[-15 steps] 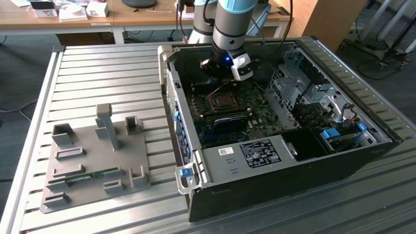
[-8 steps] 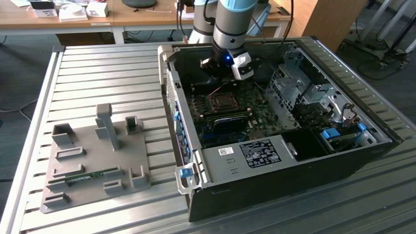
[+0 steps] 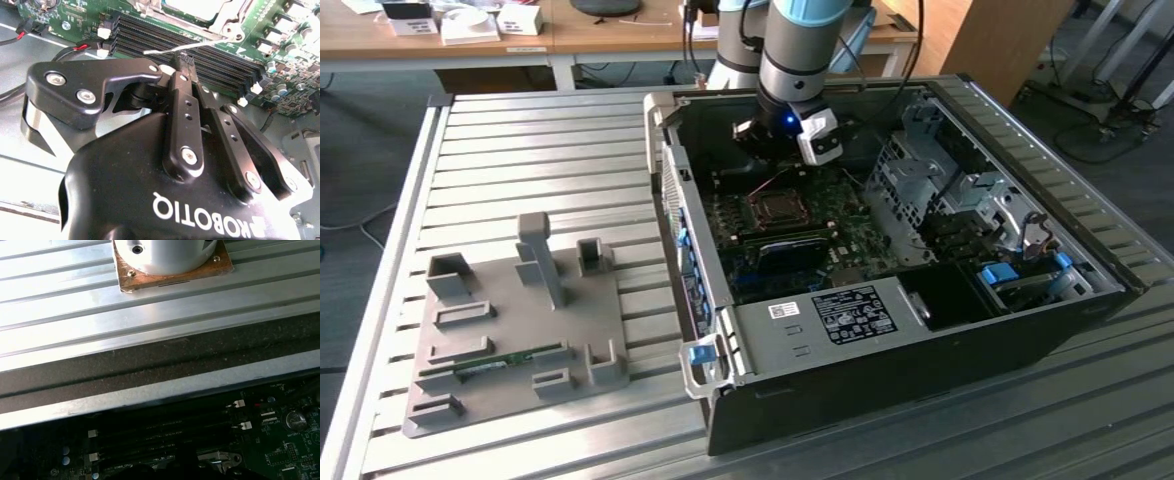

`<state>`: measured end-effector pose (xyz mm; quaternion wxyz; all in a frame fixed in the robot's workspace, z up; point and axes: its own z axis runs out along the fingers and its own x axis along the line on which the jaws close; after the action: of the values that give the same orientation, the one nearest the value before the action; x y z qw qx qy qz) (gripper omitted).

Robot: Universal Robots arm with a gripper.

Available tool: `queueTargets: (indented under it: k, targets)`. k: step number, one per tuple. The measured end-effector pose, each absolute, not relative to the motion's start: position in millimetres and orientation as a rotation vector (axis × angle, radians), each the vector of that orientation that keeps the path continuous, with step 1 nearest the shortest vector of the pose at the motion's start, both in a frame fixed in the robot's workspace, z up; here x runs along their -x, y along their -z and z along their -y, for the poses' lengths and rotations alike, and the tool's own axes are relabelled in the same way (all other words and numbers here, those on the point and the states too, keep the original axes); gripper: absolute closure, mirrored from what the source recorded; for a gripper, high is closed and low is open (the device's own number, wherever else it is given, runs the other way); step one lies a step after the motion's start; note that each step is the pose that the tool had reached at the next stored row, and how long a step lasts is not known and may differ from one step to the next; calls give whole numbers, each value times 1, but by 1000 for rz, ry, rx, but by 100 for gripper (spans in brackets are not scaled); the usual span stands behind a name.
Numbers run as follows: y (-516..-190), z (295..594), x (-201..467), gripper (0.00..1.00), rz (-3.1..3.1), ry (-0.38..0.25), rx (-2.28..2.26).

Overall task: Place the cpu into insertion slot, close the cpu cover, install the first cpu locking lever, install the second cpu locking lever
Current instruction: 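Install the first cpu locking lever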

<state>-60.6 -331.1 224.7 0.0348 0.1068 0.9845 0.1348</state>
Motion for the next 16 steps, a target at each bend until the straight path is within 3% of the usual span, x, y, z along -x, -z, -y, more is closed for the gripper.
queueTargets:
  k: [16]
  targets:
    - [-222,330,60,89,-3026,-419,-328]
